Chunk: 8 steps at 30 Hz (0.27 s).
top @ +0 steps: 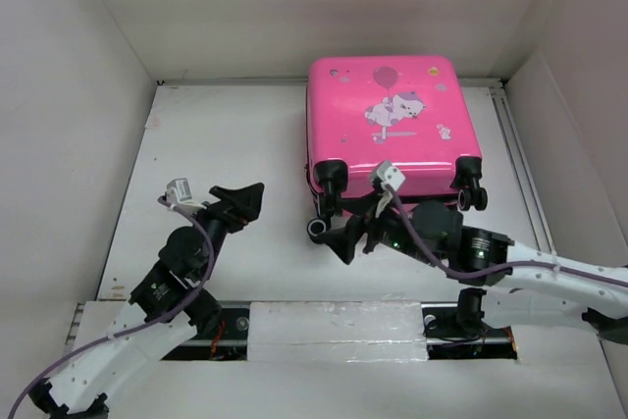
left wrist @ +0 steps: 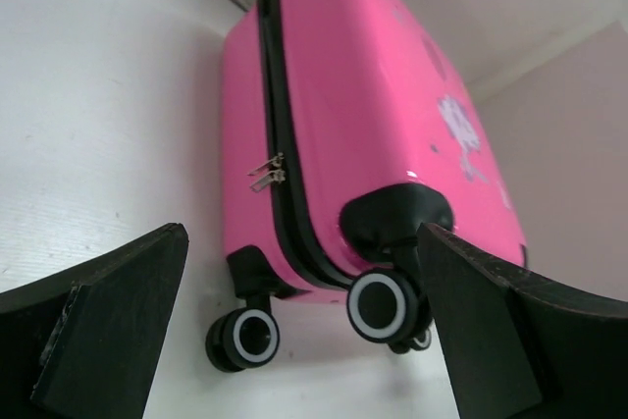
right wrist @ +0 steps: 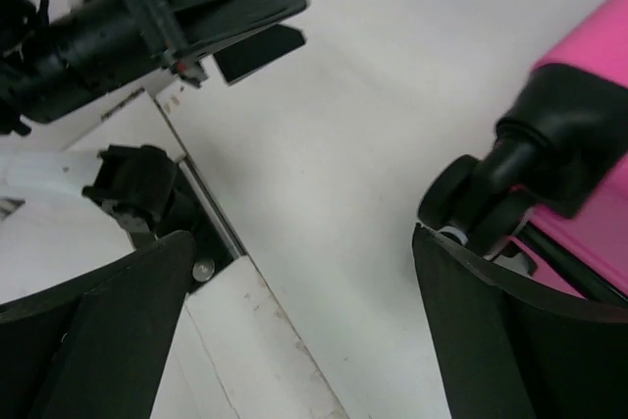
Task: Pack the luggage
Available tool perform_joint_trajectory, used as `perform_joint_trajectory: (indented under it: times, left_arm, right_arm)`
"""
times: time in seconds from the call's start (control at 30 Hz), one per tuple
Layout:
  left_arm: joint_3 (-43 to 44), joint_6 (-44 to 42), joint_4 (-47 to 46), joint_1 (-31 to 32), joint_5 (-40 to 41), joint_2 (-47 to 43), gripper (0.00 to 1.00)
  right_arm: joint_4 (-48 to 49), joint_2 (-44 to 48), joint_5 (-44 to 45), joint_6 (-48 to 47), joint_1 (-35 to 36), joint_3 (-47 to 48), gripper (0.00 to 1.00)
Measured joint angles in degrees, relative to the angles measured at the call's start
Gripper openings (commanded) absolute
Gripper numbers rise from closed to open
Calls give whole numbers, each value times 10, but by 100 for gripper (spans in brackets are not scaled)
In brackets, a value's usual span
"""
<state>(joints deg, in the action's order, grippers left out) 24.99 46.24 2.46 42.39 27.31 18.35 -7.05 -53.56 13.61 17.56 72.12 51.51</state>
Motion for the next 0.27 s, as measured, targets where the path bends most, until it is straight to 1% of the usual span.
perform_joint_trajectory:
  times: [0.03,0.13,0.27]
  left_arm:
    - [-2,-3,1,0,-7,-17,100]
    - [-2,-11,4,0,-20,-42,100]
    - [-2,-21,11,0,-42,-46,100]
  right_arm:
    - [-9,17,12,2,0,0,100]
    - [-38,54,48,14,0,0,100]
    - [-80,82,86,34,0,-6,100]
